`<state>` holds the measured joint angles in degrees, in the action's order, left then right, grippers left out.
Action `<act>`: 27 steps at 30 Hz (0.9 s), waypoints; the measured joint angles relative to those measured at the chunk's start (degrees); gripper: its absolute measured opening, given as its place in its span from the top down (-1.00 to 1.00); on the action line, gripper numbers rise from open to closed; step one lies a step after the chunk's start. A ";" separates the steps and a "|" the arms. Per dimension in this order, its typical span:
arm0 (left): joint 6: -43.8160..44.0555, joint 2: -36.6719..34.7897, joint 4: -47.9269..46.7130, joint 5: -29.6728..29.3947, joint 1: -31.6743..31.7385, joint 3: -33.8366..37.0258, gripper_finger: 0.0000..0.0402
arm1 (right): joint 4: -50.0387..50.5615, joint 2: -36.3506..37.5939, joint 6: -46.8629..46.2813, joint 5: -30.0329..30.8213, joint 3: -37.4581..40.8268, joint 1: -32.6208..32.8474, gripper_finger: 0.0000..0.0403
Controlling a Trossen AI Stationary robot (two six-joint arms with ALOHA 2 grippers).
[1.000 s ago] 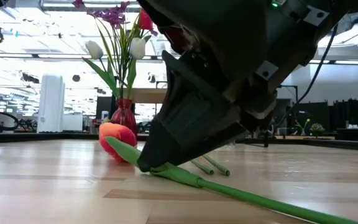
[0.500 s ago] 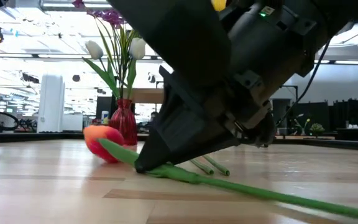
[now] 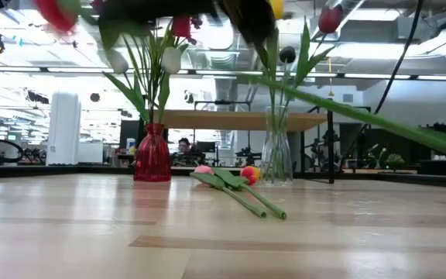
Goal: Pick and place flowers into a vace then onto a shelf
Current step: Put the bottom orange flower into the transparent flower vase
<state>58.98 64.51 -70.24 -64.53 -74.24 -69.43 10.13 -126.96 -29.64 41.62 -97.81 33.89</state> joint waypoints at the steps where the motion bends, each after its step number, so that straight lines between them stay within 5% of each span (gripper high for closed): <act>1: -0.69 -0.01 0.82 -0.58 0.00 0.00 -0.09 | -0.24 0.02 2.09 1.98 -1.62 0.05 0.99; 9: -7.61 0.00 7.06 -5.69 0.00 0.00 -0.09 | -7.47 0.15 25.22 12.56 -15.01 0.53 0.99; 17: -12.25 0.00 10.42 -12.54 0.00 0.00 -0.09 | -22.51 0.22 47.33 10.82 -23.04 0.48 0.99; 27: -17.11 0.88 14.80 -12.90 0.00 0.00 -0.09 | -34.27 0.28 68.90 9.87 -32.08 1.53 0.98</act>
<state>41.86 65.39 -55.44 -77.43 -74.24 -69.43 -24.14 -126.67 39.26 51.48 -129.89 35.42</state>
